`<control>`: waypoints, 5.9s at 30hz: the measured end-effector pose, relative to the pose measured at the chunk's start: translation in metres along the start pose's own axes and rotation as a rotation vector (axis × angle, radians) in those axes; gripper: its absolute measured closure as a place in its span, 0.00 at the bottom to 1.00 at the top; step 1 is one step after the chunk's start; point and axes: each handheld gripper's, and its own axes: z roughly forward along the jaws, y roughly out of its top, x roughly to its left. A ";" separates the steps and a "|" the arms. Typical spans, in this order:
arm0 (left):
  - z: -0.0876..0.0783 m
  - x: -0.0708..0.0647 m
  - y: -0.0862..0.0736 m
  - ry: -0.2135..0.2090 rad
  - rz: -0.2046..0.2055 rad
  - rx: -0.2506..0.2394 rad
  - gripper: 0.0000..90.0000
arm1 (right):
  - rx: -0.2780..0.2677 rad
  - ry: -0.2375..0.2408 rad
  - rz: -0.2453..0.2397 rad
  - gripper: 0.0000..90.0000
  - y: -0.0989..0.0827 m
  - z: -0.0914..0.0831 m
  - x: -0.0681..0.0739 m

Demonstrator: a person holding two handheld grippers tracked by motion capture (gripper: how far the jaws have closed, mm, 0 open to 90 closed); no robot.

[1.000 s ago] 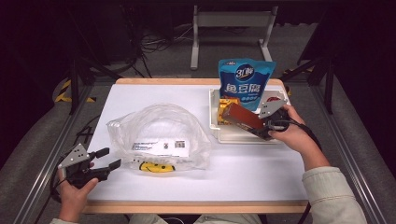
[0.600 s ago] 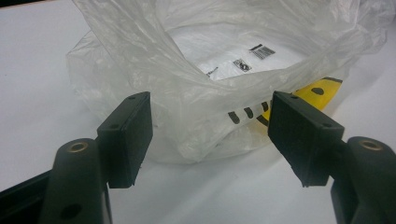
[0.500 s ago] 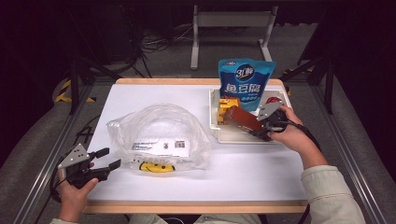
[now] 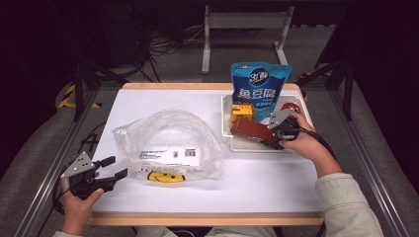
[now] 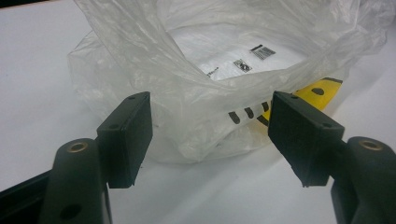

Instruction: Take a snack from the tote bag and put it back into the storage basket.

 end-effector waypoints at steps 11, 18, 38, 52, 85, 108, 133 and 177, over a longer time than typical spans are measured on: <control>0.000 0.000 0.000 0.001 0.001 0.001 0.35 | 0.007 0.027 -0.022 0.42 0.004 0.009 0.003; 0.000 0.000 0.000 0.001 0.000 -0.001 0.35 | 0.010 0.037 -0.023 0.42 0.004 0.011 0.002; 0.000 0.000 0.000 0.000 -0.001 0.000 0.35 | 0.026 0.057 -0.016 0.38 0.006 0.021 0.002; 0.000 0.000 0.000 -0.003 -0.004 0.000 0.35 | 0.055 0.081 -0.037 0.44 0.010 0.017 -0.001; 0.000 0.000 0.000 -0.001 0.002 -0.001 0.35 | 0.074 0.104 -0.067 0.31 0.023 0.017 -0.004; 0.003 0.000 0.002 -0.008 0.006 0.000 0.35 | 0.029 0.061 -0.082 0.32 0.027 0.000 0.001; 0.003 -0.001 0.003 -0.029 0.011 -0.021 0.34 | -0.337 -0.040 0.192 0.21 0.031 -0.056 0.071; -0.007 -0.010 -0.003 -0.056 0.052 -0.036 0.33 | -0.391 -0.073 0.397 0.21 -0.008 0.011 0.127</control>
